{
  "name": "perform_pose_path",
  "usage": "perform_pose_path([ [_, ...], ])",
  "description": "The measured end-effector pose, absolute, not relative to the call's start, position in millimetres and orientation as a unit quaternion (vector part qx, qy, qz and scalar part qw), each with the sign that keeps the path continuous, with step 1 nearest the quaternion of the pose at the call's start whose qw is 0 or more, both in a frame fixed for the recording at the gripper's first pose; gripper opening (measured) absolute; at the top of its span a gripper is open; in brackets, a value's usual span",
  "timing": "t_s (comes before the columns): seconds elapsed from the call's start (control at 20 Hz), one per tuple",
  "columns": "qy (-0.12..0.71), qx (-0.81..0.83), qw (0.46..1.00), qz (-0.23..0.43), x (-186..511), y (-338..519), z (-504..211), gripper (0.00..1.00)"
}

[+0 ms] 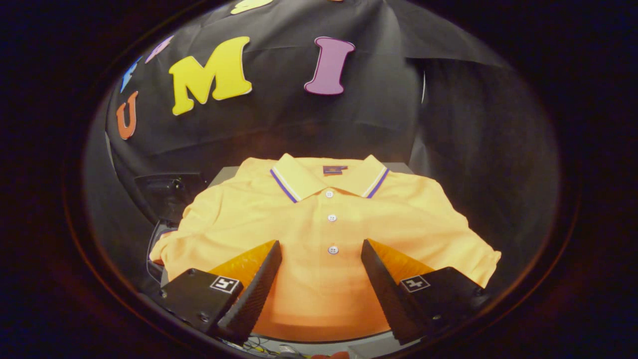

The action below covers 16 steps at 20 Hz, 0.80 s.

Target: Put the clothes into the washing machine and then close the washing machine lid.

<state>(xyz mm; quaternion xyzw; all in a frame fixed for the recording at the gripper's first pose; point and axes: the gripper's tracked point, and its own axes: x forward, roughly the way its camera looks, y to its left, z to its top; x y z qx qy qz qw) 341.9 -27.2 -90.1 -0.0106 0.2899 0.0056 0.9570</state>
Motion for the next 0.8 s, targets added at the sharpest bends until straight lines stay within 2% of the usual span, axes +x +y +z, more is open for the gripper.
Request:
perform_pose_path([
  [0.3, 0.317, 0.002, 0.948, -0.005, 341.7, -24.7, -92.0, 1.00],
  [0.35, 0.319, -0.001, 0.948, 0.002, 341.3, -20.3, -92.6, 0.94],
  [0.4, 0.319, 0.000, 0.948, 0.006, 341.3, -17.9, -90.4, 0.87],
  [0.55, 0.317, 0.008, 0.948, 0.018, 340.2, -14.6, -88.4, 0.40],
  [0.6, 0.316, 0.013, 0.949, 0.023, 339.9, -11.6, -88.1, 0.33],
  [0.65, 0.313, 0.018, 0.949, 0.023, 340.6, -9.9, -88.3, 0.12],
  [0.8, 0.312, 0.024, 0.949, 0.025, 338.5, -7.6, -86.8, 0.06],
])
